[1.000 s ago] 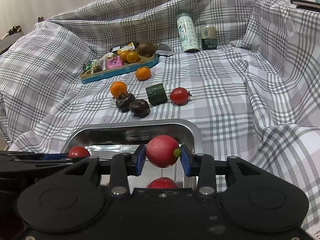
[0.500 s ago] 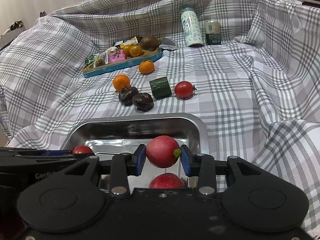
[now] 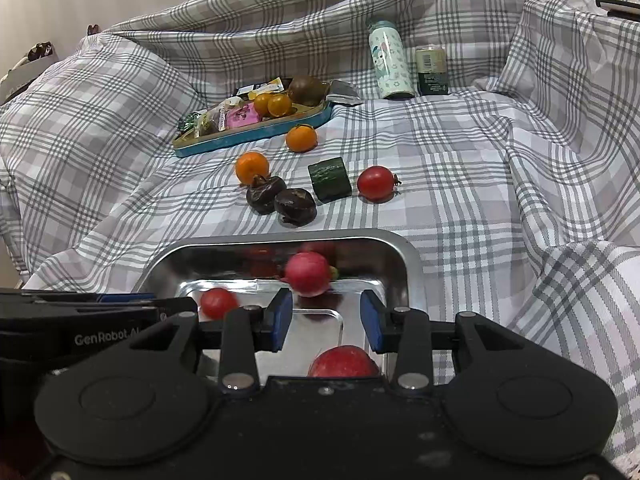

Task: Organize fruits
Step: 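Open the left gripper over the tray while the right gripper releases the radish, then move the left tool to a mandarin while the right tool approaches a red tomato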

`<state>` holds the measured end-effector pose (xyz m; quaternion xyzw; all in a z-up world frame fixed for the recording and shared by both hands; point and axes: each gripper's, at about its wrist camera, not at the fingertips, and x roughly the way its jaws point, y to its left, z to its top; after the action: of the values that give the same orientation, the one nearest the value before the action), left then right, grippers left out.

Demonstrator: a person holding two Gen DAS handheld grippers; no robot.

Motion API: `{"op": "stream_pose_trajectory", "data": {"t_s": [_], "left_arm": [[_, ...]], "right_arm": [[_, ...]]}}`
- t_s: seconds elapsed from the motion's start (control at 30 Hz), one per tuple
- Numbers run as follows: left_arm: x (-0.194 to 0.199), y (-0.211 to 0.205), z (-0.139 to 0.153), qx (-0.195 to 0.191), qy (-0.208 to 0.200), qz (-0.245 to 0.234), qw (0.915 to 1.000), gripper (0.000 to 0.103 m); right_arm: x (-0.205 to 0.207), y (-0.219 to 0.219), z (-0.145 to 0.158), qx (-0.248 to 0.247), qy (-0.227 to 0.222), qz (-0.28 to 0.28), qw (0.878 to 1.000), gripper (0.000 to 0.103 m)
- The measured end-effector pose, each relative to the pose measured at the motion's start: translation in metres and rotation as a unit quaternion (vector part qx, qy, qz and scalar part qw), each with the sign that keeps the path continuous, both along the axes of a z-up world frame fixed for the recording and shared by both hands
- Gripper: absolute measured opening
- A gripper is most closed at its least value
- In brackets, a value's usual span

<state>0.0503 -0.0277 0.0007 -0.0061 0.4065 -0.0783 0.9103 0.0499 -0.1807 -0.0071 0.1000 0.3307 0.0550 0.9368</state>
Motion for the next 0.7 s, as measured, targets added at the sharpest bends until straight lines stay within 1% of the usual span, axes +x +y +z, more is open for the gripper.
{"op": "stream_pose_trajectory", "data": {"t_s": [0.47, 0.7], "left_arm": [[0.001, 0.002, 0.001, 0.002, 0.000, 0.007, 1.0000, 0.043], [0.011, 0.003, 0.008, 0.007, -0.015, 0.011, 0.9998, 0.043]], "right_arm": [[-0.001, -0.001, -0.001, 0.001, 0.001, -0.001, 1.000, 0.040], [0.009, -0.003, 0.002, -0.004, -0.003, -0.003, 1.000, 0.040]]}}
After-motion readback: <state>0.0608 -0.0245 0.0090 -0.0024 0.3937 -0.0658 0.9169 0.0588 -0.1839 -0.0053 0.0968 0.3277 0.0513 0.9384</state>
